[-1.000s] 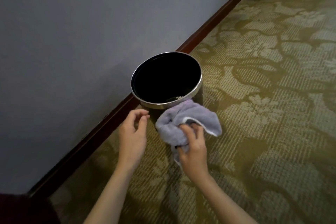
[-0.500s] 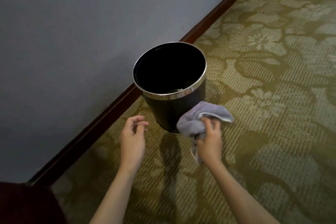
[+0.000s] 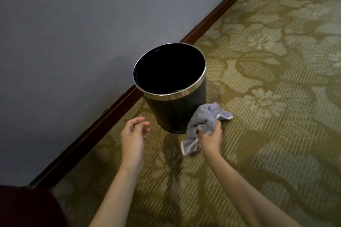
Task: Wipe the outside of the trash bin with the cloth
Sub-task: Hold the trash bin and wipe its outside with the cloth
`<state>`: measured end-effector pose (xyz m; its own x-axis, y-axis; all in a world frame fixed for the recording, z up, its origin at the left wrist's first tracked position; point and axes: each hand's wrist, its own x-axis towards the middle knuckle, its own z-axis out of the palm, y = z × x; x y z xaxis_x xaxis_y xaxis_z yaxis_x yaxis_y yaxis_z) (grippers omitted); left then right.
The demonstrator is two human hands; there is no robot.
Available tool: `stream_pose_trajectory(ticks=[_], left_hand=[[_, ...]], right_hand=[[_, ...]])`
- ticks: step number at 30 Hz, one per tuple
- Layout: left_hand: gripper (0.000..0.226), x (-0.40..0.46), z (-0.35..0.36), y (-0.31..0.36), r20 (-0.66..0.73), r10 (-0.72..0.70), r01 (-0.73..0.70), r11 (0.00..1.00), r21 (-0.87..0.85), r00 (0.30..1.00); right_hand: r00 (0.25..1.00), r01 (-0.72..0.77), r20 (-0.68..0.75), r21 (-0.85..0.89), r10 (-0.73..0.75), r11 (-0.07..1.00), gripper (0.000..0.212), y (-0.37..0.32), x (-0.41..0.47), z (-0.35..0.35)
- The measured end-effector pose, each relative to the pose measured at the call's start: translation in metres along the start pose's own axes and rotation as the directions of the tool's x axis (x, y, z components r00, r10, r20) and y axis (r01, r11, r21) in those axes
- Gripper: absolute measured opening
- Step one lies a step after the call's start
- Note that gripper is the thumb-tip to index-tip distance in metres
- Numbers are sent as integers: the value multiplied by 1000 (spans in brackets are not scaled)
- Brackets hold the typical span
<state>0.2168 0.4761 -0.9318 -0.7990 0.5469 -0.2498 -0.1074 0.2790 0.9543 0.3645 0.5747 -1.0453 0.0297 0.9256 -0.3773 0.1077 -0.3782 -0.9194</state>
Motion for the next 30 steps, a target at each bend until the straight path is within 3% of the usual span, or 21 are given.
stream_pose_trajectory(ticks=[9,14,17,23,30], left_hand=[[20,1,-8,-3,-19,-5,5,1000,-2,1000],[21,-1,-17,-2,-47,-25,24,999,-28,999],[22,-2,-18,-1,-44,-28,26,999,-39,999],[21,-2,-16,-4,-30,-40,39,998,-50,999],[20,-2,-11,-6,-25,-52,50,997,-67,998]], right_hand=[[936,-208,324,189,139,960,63,26,-57,61],[919,-293,330,208,214,933,65,25,-49,59],[909,-360,341,357,239,862,53,22,-36,40],[952,-303,175,633,250,713,51,11,-9,1],[999,1,-34,520,19,854,42,-31,36,-32]])
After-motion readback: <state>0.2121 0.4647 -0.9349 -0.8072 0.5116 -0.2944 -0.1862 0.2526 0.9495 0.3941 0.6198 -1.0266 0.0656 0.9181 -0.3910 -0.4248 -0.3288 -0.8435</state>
